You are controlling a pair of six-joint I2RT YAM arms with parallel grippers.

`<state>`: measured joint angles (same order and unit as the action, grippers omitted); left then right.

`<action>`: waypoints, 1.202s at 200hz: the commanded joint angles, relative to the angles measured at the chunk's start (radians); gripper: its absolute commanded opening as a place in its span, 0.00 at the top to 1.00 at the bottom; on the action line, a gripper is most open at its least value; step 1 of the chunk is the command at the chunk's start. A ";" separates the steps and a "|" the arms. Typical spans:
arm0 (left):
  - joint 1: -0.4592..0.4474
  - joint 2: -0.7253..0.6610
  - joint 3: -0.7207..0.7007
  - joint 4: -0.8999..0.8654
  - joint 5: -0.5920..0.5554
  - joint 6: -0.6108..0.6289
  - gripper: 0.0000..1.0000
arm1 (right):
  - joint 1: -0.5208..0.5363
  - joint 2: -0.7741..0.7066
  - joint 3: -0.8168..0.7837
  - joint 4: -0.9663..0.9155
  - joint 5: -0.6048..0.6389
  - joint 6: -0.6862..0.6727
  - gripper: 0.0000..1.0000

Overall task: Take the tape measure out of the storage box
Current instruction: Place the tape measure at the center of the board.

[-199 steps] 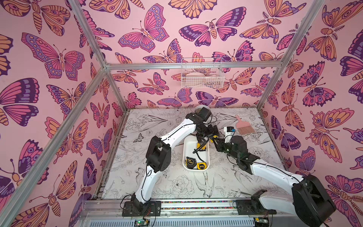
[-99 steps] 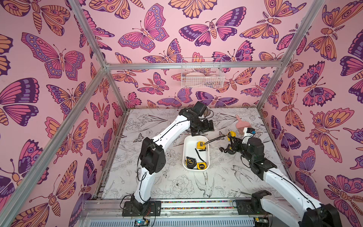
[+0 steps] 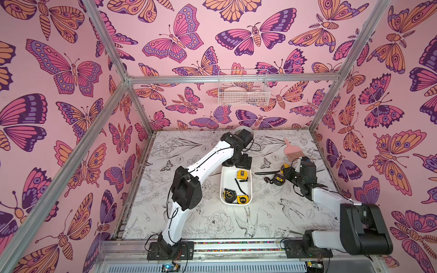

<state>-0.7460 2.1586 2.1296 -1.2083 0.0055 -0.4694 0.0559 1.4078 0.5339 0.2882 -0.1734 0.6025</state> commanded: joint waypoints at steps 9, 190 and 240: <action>-0.016 0.082 0.034 -0.057 -0.062 0.058 0.03 | -0.039 0.112 0.081 0.094 -0.087 0.029 0.89; -0.030 0.284 0.149 -0.061 -0.056 0.128 0.01 | -0.113 0.231 0.195 -0.085 -0.094 -0.003 0.38; -0.032 0.329 0.157 -0.061 -0.028 0.125 0.01 | -0.112 0.032 0.169 -0.139 -0.053 -0.054 0.16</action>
<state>-0.7727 2.4542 2.2784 -1.2442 -0.0380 -0.3527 -0.0566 1.5043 0.6975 0.2001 -0.2546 0.5896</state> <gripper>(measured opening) 0.988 0.801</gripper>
